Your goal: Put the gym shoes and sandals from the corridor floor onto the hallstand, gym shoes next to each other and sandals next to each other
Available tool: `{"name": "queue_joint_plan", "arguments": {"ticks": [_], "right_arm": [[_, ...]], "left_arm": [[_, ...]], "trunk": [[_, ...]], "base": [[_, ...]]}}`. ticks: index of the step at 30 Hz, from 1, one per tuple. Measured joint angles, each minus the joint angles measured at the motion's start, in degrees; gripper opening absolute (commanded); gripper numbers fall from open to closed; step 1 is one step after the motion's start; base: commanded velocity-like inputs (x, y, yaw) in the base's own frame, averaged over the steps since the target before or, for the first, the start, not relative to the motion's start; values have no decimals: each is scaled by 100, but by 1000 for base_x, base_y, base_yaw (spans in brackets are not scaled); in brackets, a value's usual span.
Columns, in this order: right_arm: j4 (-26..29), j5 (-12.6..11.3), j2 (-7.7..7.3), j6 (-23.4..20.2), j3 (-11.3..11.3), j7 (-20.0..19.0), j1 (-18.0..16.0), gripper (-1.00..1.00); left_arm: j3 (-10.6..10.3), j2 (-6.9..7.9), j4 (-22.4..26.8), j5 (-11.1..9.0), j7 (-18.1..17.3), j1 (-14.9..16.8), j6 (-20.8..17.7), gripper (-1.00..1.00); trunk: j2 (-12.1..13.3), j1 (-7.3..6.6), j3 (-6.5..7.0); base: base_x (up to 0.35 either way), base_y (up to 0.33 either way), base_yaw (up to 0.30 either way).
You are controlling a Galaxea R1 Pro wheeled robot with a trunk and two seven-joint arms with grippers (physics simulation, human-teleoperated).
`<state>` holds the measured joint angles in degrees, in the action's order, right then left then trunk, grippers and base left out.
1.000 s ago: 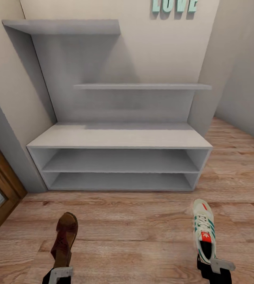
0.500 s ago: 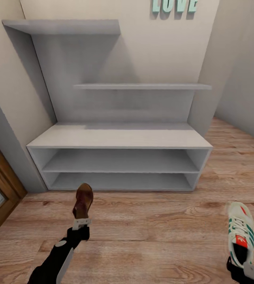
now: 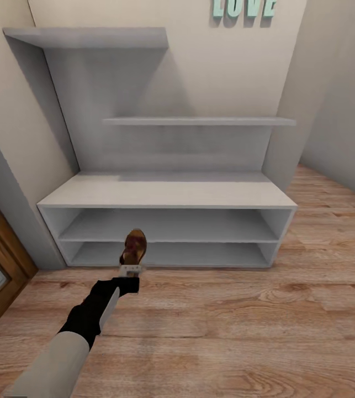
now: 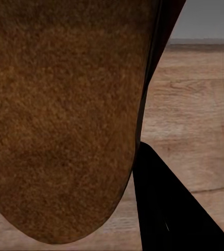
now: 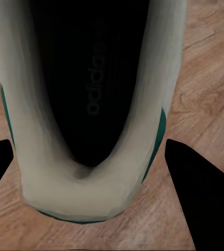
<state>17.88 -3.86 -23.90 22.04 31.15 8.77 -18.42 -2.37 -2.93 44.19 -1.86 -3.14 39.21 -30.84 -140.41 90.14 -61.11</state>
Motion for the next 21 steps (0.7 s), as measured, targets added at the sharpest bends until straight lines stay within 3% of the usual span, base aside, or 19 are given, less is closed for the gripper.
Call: {"name": "queue_joint_plan", "arguments": {"ticks": [2, 6, 7, 10, 14, 21], "right_arm": [[3, -28, -97, -131, 91, -104, 0, -100], [-1, -74, -415, -393, 483, -352, 0, -100], [-2, -87, -528, -485, 767, -402, 0, -100], [3, -85, -749, -665, 1248, -454, 3, -100], [3, -69, -834, -847, 1428, -473, 6, -100], [2, -62, -826, -907, 1455, -478, 9, -100]], "left_arm": [[-3, -7, -3, 7, 2, 93, -86, -100], [-5, -13, 0, 12, 3, 312, -219, -100], [-6, -14, 5, 16, 3, 367, -273, -100], [-10, -10, 47, 25, -2, 387, -367, -100], [-16, 0, 95, 19, -11, 357, -448, -100], [-8, 9, 119, 6, -21, 398, -641, -100]], "trunk": [[0, 0, 0], [0, 0, 0], [0, 0, 0], [0, 0, -1], [0, 1, -1], [-118, 66, -55]], "base": [[0, 0, 0], [0, 0, 0], [0, 0, 0], [0, 0, 0], [0, 0, 0], [0, 0, 0]]}}
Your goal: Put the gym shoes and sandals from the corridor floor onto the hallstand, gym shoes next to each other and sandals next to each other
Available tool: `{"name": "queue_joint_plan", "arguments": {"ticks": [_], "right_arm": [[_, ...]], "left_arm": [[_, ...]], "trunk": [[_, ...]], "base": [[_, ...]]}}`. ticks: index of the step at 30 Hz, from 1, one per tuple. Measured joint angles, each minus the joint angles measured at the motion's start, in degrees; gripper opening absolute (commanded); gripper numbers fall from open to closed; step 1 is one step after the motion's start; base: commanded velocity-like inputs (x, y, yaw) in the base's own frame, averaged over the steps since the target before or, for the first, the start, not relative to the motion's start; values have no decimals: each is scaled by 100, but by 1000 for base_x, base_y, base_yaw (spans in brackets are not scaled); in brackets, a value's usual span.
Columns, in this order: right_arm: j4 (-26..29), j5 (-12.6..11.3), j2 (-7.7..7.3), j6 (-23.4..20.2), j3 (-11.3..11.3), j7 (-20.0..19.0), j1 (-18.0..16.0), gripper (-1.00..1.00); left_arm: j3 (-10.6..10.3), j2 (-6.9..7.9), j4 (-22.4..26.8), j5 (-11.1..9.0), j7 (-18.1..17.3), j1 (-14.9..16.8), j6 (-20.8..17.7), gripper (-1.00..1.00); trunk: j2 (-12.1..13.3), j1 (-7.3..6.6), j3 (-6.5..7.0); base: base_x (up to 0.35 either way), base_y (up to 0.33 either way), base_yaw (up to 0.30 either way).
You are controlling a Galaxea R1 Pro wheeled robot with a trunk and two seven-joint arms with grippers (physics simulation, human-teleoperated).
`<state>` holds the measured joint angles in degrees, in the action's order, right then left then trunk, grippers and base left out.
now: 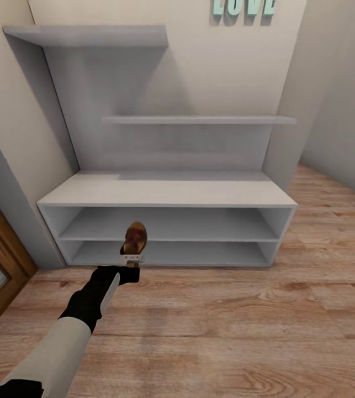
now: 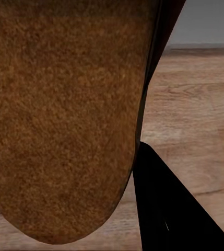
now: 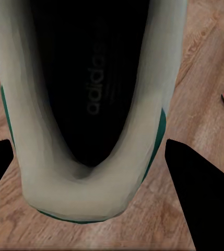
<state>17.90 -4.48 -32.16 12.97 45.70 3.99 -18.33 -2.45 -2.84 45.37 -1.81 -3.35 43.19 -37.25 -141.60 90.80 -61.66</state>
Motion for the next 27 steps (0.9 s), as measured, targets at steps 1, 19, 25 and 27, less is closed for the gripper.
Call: {"name": "queue_joint_plan", "arguments": {"ticks": [1, 19, 25, 27], "right_arm": [[0, 0, 0, -21, 1, 0, 0, -100], [234, -6, 0, -257, -3, 0, 0, -100], [237, -6, 8, -258, -3, 0, -2, -100], [237, -6, 16, -258, -4, 0, -4, -100]], "left_arm": [[0, -7, -3, 2, 2, 10, -54, -100], [1, 12, 1, 25, 7, 36, -350, -100], [-2, 6, 23, 16, 7, -6, -347, -100], [-4, 1, 24, 17, 7, -6, -345, -100]], "trunk": [[-40, 22, -21], [-179, 122, -506], [-180, 121, -536], [-180, 120, -539]], "base": [[0, 0, 0], [0, 0, 0], [27, 0, 0], [183, 0, 0]]}}
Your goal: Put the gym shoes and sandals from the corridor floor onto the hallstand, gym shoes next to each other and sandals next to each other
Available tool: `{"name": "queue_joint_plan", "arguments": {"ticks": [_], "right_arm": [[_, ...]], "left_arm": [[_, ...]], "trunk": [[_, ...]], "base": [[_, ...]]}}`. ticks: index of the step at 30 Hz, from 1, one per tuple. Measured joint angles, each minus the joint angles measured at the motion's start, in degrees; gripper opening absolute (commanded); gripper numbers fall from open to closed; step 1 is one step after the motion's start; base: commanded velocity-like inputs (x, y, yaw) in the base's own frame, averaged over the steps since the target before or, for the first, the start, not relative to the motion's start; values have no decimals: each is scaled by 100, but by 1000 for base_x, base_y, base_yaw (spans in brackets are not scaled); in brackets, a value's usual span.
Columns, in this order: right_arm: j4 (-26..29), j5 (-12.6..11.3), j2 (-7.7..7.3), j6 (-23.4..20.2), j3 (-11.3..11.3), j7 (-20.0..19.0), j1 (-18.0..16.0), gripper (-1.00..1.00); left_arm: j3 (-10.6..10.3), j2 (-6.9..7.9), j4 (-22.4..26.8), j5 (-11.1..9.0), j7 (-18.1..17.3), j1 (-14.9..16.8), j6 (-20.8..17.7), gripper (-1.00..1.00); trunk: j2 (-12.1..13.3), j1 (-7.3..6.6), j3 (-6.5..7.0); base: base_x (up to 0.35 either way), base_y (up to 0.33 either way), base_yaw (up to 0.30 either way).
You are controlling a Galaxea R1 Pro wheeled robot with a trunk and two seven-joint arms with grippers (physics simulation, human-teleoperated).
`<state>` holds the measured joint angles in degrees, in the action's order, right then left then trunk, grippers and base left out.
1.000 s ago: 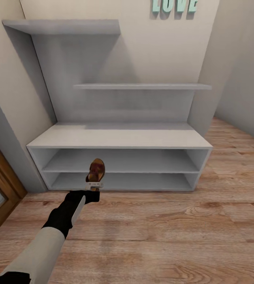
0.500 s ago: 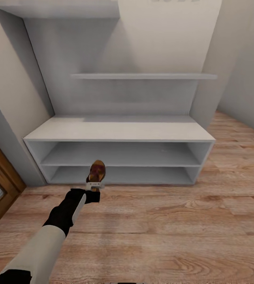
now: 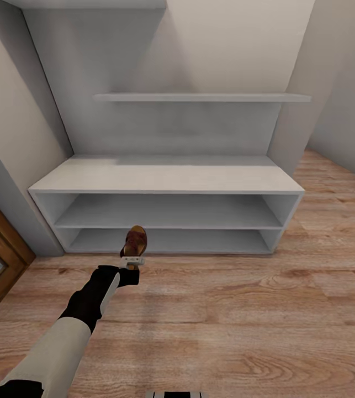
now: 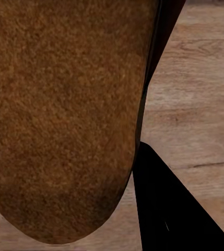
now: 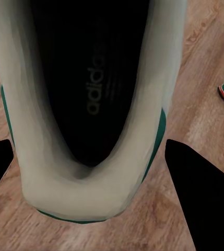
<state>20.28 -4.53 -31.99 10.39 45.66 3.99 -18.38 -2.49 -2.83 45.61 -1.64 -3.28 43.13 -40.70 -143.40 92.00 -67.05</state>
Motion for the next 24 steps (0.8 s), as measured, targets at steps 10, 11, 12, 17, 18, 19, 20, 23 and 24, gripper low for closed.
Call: {"name": "queue_joint_plan", "arguments": {"ticks": [10, 11, 12, 17, 18, 19, 20, 23, 24], "right_arm": [[1, 5, 27, 5, -1, 4, 4, -100], [0, 6, 33, 5, -2, 4, 3, -100], [0, 7, 34, 6, -1, 4, 4, -100], [0, 7, 37, 8, -1, 4, 0, -100], [0, 7, 37, 6, -1, 4, 0, -100], [0, 7, 37, 7, -1, 4, 1, -100], [0, 6, 37, 8, -1, 4, 1, -100], [0, 6, 37, 8, -2, 4, 2, -100], [-1, 6, 37, 9, -1, 4, 3, -100]], "left_arm": [[8, -12, 4, 8, 8, 35, 3, -100], [11, -9, 3, 11, 9, 35, 3, -100], [12, -9, 3, 9, 9, 35, 3, -100], [15, -14, 2, 9, 15, 35, 3, -100], [17, -15, 2, 9, 16, 35, 3, -100], [16, -15, 2, 9, 17, 35, 3, -100], [15, -14, 2, 10, 17, 35, 3, -100], [19, -10, 5, 7, 17, 37, 3, -100], [20, -9, 4, 7, 18, 40, 3, -100]], "trunk": [[0, -2, -3], [0, -2, -3], [0, -2, -3], [0, -2, -3], [0, -2, -3], [0, -2, -3], [0, -2, -3], [0, -2, -3], [0, -2, -3]], "base": [[311, 0, 0], [338, 0, 0], [338, 0, 0], [339, 0, 0], [339, 0, 0], [339, 0, 0], [339, 0, 0], [339, 0, 0], [339, 0, 0]]}}
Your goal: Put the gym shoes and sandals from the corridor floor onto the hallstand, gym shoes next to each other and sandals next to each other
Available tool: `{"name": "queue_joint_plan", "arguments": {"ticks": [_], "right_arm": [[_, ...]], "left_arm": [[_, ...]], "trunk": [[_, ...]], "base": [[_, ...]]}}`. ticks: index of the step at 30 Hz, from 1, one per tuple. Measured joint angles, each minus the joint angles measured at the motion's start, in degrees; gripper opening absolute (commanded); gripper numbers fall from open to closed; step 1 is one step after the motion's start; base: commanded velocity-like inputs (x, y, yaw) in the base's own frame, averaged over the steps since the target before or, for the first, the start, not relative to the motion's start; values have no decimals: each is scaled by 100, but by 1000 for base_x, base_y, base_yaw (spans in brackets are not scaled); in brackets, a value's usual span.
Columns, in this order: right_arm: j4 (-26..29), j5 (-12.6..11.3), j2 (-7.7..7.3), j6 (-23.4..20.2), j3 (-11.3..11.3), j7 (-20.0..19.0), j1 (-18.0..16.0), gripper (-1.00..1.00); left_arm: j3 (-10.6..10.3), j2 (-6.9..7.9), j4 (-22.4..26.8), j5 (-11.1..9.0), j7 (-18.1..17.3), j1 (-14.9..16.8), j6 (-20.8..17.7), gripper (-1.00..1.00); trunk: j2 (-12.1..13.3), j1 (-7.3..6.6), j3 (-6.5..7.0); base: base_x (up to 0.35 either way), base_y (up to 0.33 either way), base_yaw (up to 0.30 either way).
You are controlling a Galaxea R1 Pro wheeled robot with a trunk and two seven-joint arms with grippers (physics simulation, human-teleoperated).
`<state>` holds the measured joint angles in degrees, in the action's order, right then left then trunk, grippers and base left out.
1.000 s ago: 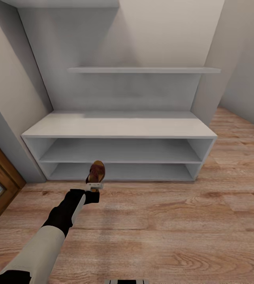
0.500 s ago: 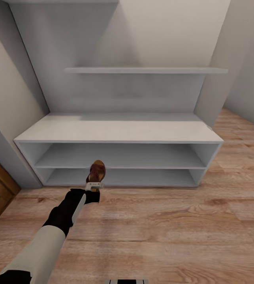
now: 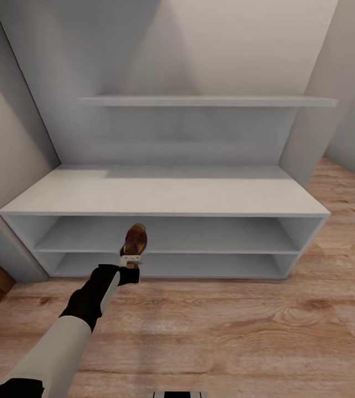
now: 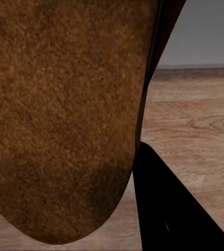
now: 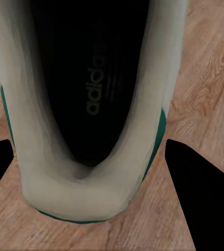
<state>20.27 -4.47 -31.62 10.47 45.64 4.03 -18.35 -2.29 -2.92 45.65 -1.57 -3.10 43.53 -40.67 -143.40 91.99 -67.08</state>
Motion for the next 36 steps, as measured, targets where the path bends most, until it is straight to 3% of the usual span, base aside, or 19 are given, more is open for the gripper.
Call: {"name": "queue_joint_plan", "arguments": {"ticks": [10, 22, 36], "right_arm": [[1, 1, 11, 0, -1, 0, -3, -100], [2, 0, 19, -1, 0, 1, 1, -100], [1, 2, 18, 0, 1, 0, -1, -100]], "left_arm": [[7, 1, -2, -1, 0, 4, 1, -100], [10, 1, 5, -12, -1, 5, 10, -100], [11, 9, 105, 2, 1, -18, 9, -100]], "trunk": [[0, 0, 0], [0, 1, 0], [0, 2, 0]], "base": [[339, -25, 0], [305, -174, 0], [90, -33, 0]]}}
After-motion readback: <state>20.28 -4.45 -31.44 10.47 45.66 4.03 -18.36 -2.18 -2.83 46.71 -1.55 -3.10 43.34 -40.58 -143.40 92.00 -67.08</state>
